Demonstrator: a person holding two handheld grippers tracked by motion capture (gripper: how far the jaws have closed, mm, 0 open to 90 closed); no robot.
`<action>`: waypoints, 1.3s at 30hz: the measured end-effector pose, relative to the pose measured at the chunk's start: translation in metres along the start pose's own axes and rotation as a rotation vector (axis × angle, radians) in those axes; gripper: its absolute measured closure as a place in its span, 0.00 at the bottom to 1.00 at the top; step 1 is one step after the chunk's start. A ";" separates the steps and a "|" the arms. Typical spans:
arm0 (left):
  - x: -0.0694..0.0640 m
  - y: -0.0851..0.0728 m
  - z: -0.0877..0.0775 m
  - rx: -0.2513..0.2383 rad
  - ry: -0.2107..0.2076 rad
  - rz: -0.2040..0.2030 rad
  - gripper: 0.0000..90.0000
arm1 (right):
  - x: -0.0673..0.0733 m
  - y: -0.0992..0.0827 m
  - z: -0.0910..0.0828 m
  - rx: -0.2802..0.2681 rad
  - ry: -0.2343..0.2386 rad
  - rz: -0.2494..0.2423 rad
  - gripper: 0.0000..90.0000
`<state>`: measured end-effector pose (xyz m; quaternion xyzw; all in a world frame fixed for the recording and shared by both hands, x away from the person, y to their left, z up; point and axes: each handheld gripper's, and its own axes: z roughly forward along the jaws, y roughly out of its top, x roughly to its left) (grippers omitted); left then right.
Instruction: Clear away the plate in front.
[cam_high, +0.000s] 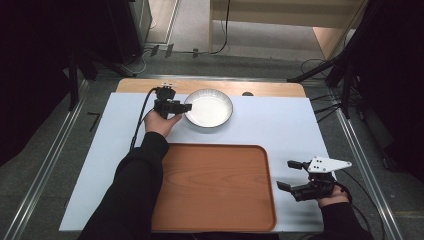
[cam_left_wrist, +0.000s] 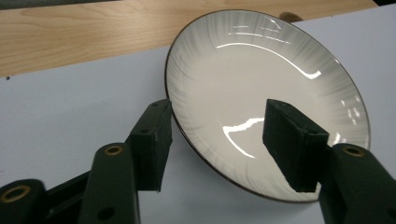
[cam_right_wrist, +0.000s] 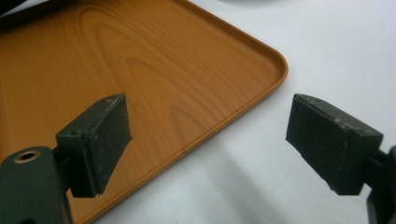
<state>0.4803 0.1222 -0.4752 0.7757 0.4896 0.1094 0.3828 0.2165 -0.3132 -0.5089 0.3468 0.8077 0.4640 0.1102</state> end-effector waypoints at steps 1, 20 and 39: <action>0.000 0.000 0.000 0.000 0.000 0.000 0.51 | 0.000 0.000 0.000 0.000 0.000 0.000 0.16; 0.016 -0.012 0.039 0.023 0.075 -0.165 0.73 | -0.001 0.000 0.000 -0.005 0.004 0.000 0.16; 0.018 -0.016 0.059 -0.083 0.009 -0.324 0.86 | -0.003 0.000 0.002 -0.001 0.005 0.007 0.16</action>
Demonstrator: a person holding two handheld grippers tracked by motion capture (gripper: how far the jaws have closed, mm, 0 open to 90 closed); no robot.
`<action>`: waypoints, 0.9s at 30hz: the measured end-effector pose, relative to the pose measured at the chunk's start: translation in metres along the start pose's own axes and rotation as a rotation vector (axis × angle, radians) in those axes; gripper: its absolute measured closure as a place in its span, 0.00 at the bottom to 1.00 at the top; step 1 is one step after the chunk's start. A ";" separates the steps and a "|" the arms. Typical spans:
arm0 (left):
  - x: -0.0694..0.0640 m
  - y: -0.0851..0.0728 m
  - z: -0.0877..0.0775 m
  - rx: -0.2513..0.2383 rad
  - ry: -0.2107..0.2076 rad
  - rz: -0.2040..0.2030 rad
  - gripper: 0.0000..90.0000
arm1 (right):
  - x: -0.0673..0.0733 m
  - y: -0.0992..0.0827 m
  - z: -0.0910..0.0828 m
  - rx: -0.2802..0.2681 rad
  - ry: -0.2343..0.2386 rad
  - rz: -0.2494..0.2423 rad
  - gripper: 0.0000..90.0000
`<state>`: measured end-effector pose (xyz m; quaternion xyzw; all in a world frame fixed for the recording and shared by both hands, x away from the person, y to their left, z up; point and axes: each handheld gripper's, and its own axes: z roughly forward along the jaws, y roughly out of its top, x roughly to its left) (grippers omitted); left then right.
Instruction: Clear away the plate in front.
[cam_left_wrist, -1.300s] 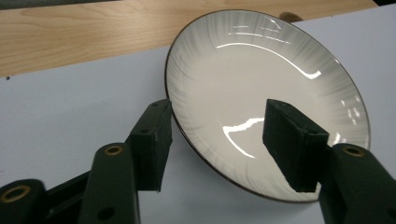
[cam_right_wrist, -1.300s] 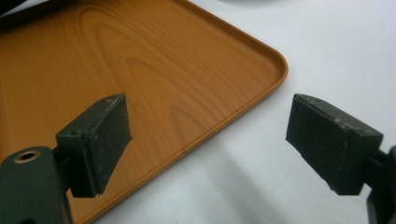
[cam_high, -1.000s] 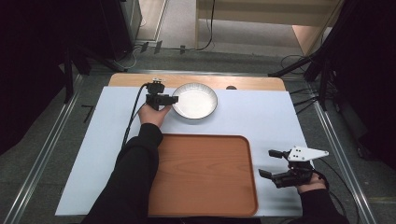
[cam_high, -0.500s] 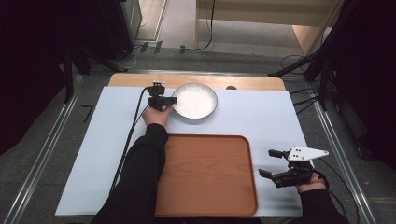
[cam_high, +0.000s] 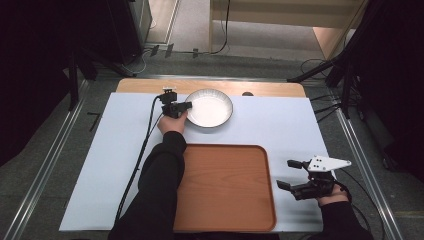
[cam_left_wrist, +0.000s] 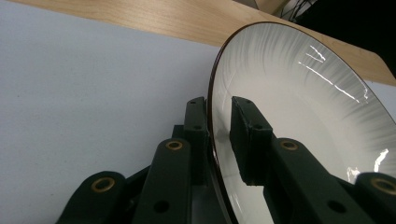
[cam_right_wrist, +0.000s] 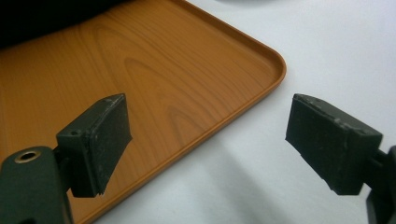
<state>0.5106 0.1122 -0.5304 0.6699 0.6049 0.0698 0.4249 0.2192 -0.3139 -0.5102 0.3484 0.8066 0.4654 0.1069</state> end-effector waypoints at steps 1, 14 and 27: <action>0.000 0.000 0.001 -0.008 -0.005 -0.017 0.87 | 0.000 0.000 0.000 0.003 -0.001 -0.003 0.16; 0.008 0.001 -0.002 -0.032 -0.093 -0.192 0.95 | 0.000 0.000 0.001 0.002 0.002 -0.005 0.16; 0.016 0.004 -0.012 -0.026 -0.156 -0.274 0.93 | 0.000 -0.001 0.000 0.001 0.002 -0.005 0.16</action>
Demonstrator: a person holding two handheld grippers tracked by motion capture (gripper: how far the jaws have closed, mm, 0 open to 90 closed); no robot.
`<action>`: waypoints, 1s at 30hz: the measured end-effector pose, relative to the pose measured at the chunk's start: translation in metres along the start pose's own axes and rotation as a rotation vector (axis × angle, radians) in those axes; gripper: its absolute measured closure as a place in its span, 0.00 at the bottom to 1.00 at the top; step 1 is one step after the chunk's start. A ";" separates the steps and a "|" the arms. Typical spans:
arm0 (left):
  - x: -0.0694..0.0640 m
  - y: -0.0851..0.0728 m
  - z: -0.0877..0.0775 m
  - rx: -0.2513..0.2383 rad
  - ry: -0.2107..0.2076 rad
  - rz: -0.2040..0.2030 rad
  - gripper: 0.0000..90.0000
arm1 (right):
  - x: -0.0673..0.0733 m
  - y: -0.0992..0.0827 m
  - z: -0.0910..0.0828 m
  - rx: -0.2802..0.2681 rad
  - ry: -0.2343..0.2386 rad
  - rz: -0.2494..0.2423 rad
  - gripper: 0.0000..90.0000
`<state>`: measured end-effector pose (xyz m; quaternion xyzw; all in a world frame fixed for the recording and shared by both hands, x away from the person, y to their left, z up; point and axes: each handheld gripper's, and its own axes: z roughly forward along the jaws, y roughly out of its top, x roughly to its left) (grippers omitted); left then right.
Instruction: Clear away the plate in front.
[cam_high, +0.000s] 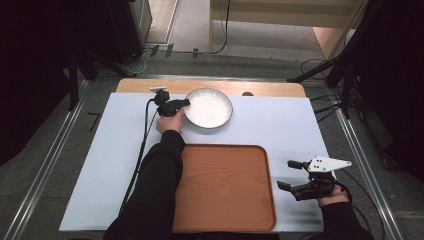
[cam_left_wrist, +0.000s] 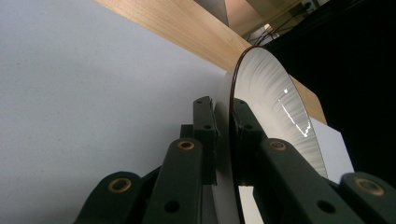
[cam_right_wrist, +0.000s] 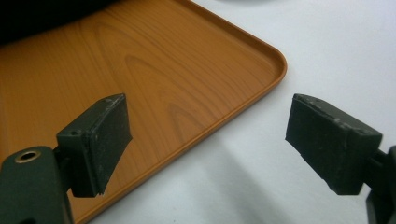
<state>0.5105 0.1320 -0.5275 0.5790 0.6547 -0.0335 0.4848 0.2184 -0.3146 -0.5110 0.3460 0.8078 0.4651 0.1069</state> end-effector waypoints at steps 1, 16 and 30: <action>0.000 0.000 -0.001 0.000 -0.004 -0.005 0.93 | 0.000 0.000 0.000 0.000 -0.002 0.002 0.16; 0.002 0.006 -0.017 0.059 -0.106 -0.033 0.92 | 0.000 0.000 -0.001 0.002 -0.003 0.004 0.16; 0.000 0.006 -0.045 0.096 -0.161 -0.009 0.92 | 0.000 0.000 0.000 0.005 -0.006 -0.002 0.16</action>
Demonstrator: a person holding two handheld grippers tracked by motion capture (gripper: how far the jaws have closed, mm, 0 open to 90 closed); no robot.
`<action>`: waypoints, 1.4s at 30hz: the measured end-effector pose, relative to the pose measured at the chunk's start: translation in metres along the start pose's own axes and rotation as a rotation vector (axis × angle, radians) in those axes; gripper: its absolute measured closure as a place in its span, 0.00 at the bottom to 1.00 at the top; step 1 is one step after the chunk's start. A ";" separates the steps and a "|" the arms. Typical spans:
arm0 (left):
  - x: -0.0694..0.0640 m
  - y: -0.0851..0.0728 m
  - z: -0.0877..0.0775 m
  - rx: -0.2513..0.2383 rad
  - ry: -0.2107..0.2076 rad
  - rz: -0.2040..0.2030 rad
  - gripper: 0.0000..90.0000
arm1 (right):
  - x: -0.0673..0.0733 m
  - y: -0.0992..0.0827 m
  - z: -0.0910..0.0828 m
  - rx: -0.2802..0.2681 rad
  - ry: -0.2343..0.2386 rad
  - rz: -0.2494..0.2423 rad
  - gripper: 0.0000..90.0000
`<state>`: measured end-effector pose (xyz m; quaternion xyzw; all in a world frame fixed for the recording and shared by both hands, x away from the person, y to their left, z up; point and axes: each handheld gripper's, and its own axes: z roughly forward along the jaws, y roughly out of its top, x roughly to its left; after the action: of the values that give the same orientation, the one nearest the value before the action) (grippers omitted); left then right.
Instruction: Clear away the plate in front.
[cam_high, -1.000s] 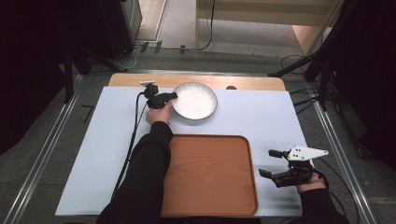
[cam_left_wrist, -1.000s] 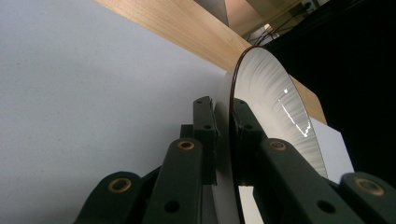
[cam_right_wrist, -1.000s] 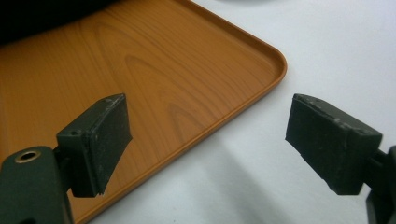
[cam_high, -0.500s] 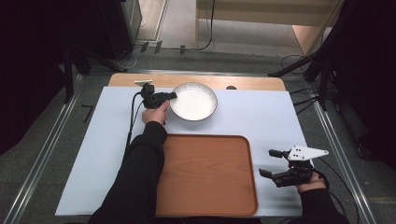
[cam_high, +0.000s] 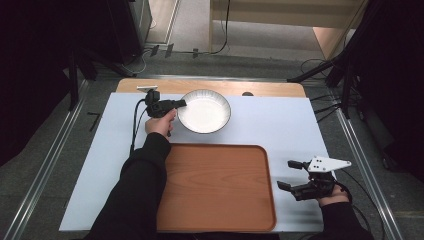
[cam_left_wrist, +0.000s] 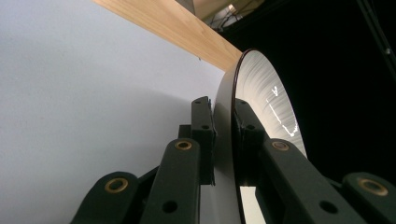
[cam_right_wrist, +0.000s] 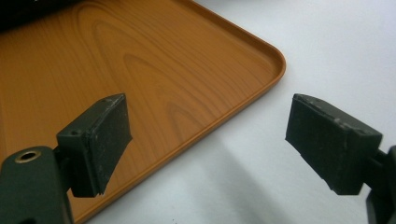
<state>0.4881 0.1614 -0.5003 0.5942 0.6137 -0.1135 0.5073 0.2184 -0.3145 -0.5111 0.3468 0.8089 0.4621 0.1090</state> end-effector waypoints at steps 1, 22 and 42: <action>0.000 0.000 0.000 0.000 0.000 0.000 0.92 | 0.000 0.000 0.000 0.000 0.000 0.000 0.16; -0.007 -0.025 -0.033 0.082 -0.085 0.033 0.91 | 0.000 -0.001 0.000 0.009 0.002 0.003 0.16; -0.009 -0.061 -0.062 0.157 -0.142 0.049 0.90 | 0.001 -0.001 -0.001 0.010 0.000 -0.005 0.16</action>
<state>0.4042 0.1854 -0.4934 0.6376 0.5505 -0.1907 0.5041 0.2165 -0.3147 -0.5110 0.3451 0.8122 0.4577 0.1083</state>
